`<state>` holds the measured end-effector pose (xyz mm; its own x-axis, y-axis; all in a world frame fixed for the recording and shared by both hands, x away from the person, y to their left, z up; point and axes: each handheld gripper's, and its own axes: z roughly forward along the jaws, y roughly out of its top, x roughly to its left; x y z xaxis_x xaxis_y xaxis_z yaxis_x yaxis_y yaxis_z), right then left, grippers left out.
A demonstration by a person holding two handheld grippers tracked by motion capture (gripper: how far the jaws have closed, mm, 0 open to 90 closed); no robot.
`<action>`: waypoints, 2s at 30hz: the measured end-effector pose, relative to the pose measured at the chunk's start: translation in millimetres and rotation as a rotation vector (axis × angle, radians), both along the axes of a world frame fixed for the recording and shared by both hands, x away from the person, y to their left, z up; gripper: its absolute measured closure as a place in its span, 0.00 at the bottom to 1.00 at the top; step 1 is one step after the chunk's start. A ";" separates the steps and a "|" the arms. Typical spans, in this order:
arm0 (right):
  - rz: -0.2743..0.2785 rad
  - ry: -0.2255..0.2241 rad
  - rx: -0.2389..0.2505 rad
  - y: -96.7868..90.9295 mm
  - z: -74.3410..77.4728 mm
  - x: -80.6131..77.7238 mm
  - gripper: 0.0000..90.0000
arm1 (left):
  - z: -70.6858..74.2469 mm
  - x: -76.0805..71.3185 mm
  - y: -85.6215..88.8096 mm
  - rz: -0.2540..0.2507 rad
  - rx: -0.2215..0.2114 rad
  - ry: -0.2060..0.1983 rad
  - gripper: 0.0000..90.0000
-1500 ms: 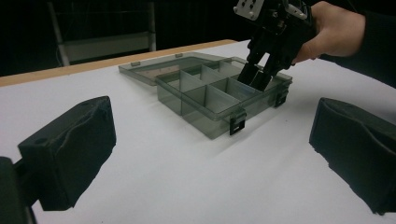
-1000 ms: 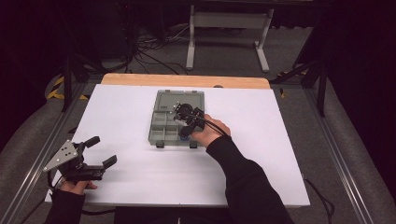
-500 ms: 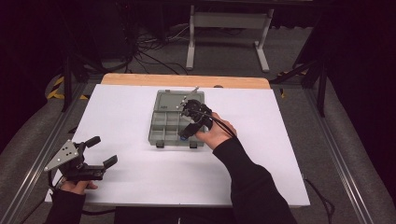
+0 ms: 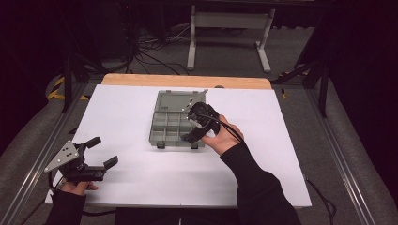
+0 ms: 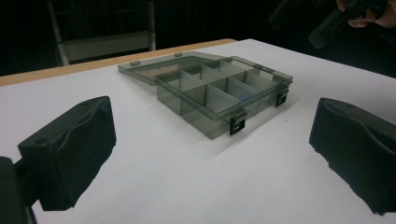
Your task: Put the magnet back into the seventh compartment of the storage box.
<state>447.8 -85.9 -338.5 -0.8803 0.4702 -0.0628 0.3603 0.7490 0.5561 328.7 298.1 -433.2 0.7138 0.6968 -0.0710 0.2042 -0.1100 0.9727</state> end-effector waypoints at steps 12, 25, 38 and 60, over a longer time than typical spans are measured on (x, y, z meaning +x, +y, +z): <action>-0.026 -0.084 0.117 -39.6 12.0 -28.9 0.04 | 0.5 0.2 -0.3 0.004 -0.003 -0.004 0.01; -0.066 -0.186 0.304 -89.7 9.3 -61.3 0.00 | 0.6 0.0 -0.8 0.002 0.000 0.000 0.01; -0.092 -0.342 0.497 -142.7 -10.4 -88.4 0.00 | 0.3 1.0 -1.5 0.006 0.004 0.000 0.01; -0.211 -0.446 0.568 -184.5 -52.8 -120.3 0.00 | 0.1 0.9 -2.0 0.008 0.003 -0.002 0.01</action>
